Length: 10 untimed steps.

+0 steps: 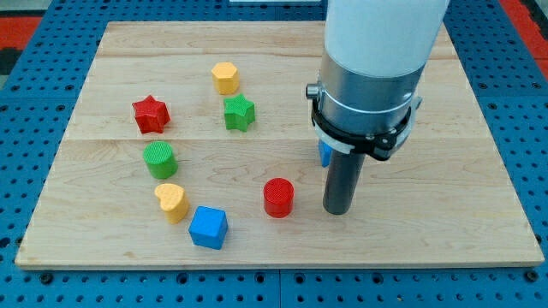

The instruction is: Place the blue triangle at the top right of the red circle

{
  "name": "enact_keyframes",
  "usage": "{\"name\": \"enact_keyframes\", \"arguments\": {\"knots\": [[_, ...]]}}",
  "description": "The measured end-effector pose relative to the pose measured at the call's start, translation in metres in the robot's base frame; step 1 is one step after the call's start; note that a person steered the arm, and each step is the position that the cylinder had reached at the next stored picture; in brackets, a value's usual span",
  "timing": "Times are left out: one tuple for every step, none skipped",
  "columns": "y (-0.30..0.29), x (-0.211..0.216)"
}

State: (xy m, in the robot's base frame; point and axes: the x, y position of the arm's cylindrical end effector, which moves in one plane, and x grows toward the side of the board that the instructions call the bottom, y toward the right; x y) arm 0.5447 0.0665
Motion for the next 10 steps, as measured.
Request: {"name": "enact_keyframes", "arguments": {"knots": [[-0.02,-0.003],[-0.02,-0.004],[-0.032,-0.011],[-0.03,-0.026],[-0.029,-0.064],[-0.023,-0.097],[0.02,-0.122],[0.055,-0.098],[0.054,-0.084],[0.069,-0.078]]}}
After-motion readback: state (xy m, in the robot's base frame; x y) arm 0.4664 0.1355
